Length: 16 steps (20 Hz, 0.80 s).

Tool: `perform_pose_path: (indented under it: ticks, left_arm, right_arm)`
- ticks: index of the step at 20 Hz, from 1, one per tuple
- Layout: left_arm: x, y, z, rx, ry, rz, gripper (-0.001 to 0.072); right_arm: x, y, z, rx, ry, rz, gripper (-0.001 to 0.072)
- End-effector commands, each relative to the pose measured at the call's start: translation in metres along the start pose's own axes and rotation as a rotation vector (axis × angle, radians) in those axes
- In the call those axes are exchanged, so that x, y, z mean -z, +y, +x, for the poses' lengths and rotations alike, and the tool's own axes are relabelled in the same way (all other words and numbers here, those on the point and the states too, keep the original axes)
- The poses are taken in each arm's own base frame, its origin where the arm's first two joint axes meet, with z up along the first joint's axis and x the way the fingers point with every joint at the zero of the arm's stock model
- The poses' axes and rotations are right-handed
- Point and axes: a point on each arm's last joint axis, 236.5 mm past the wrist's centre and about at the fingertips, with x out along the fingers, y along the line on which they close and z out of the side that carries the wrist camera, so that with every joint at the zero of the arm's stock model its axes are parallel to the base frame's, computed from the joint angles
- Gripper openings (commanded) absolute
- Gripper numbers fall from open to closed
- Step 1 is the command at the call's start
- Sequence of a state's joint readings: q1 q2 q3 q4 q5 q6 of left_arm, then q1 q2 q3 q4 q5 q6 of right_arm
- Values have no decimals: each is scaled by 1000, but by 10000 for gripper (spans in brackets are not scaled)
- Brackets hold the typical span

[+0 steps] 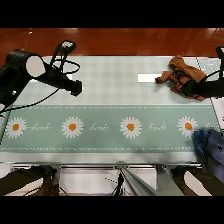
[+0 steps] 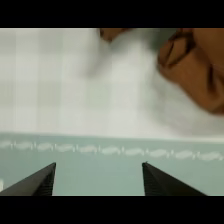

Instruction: Fold the shirts.

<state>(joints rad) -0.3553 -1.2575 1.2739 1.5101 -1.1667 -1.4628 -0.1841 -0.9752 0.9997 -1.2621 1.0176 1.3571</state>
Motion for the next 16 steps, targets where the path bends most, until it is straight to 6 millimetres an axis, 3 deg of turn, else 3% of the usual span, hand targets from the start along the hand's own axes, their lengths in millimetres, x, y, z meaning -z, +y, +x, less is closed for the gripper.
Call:
perform_pose_path:
  ticks: [1, 3, 5, 7, 10, 14, 16]
  left_arm:
    - [-4, 1, 5, -3, -12, -1, 710]
    - [2, -2, 5, 8, 14, -3, 709]
    - [9, -6, 5, 25, 46, -8, 710]
    - [15, -8, 5, 36, 70, -12, 709]
    - [20, -13, 4, 56, 93, -18, 710]
    - [24, -15, 3, 62, 110, -19, 709]
    - [24, -15, 3, 64, 109, -20, 709]
  right_arm:
    - [-67, -43, -14, 173, -296, 76, 586]
    - [-93, -89, -31, 357, -409, 95, 572]
    - [-101, -120, -26, 449, -394, 97, 572]
    - [-103, -139, -2, 438, -358, 169, 573]
    - [-93, -158, 51, 345, -285, 374, 610]
    - [-60, -171, 113, 300, -166, 500, 610]
    - [-46, -168, 137, 276, -118, 530, 611]
